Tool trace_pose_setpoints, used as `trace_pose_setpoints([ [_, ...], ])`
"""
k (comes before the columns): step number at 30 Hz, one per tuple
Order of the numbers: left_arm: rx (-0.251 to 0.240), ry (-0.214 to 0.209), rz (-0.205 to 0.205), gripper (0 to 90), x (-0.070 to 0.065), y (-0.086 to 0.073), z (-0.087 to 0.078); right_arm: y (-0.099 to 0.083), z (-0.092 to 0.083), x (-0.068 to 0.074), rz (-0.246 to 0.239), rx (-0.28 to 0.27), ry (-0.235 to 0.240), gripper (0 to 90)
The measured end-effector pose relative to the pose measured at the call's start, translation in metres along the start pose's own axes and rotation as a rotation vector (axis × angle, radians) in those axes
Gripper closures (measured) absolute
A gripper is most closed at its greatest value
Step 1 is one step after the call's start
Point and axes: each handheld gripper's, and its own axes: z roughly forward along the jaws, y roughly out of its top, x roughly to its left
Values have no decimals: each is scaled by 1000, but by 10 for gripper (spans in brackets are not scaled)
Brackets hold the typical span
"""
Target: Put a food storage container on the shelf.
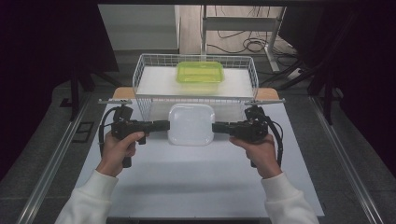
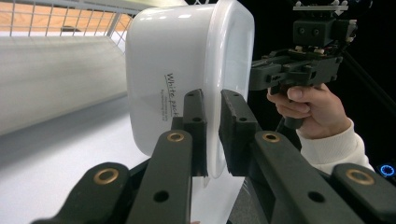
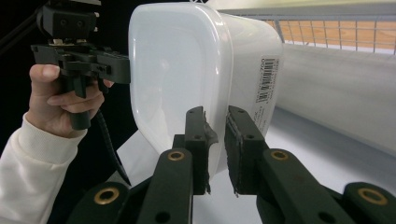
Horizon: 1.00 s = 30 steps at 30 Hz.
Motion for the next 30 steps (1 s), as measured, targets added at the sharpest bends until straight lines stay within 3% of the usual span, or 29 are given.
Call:
trace_pose_setpoints([
  [15,-7,5,27,814,-2,20,2,16,-4,-1,-20,-21,-14,789],
  [30,-24,-3,26,814,1,35,1,32,-6,-2,-24,-39,-10,789],
])
